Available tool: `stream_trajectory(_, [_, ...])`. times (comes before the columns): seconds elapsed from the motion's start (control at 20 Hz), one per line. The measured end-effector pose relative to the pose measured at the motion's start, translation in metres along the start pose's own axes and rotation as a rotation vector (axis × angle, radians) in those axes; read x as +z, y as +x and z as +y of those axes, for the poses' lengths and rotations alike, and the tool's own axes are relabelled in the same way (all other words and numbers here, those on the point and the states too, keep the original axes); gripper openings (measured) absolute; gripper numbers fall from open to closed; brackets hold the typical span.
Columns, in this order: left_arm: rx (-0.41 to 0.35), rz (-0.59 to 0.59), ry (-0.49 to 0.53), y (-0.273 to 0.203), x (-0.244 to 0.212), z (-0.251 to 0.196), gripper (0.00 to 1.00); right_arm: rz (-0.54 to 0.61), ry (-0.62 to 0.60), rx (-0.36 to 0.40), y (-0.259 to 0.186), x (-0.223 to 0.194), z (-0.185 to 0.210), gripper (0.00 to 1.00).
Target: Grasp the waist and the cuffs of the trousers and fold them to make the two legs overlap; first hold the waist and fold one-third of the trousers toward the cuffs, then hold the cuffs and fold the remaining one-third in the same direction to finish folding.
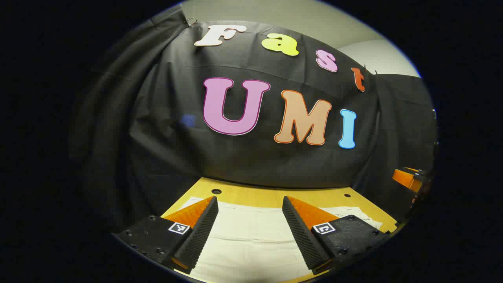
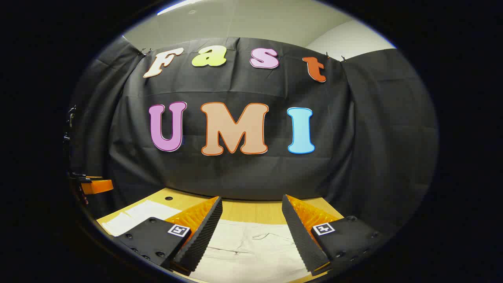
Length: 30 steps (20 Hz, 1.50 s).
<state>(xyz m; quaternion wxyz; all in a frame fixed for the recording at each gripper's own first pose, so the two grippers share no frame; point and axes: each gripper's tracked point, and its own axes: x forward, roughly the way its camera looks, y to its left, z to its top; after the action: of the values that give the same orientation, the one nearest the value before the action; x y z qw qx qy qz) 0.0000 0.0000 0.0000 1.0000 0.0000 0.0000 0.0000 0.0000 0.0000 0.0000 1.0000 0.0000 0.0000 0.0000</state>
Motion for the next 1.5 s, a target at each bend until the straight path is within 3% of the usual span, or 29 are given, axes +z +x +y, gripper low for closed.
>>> stream_trajectory(0.65, [-0.019, -0.002, -0.001, -0.003, 0.001, 0.022, 0.97, 0.009, 0.012, -0.027, 0.001, -0.002, 0.013, 0.98])
stream_trajectory(0.8, [-0.039, 0.006, 0.021, -0.009, -0.005, 0.030, 0.97, 0.005, 0.011, -0.038, -0.002, -0.005, 0.018, 0.98])
stream_trajectory(0.9, [-0.092, 0.027, 0.035, -0.014, -0.012, 0.030, 0.97, 0.007, 0.006, -0.050, -0.007, -0.009, 0.021, 0.98])
stream_trajectory(1.25, [-0.293, 0.240, 0.179, -0.044, -0.090, 0.056, 0.96, 0.038, -0.010, -0.057, -0.026, -0.023, 0.028, 0.98])
stream_trajectory(1.5, [-0.348, 0.477, 0.296, -0.066, -0.158, 0.102, 0.96, 0.081, -0.026, -0.055, -0.041, -0.040, 0.028, 0.97])
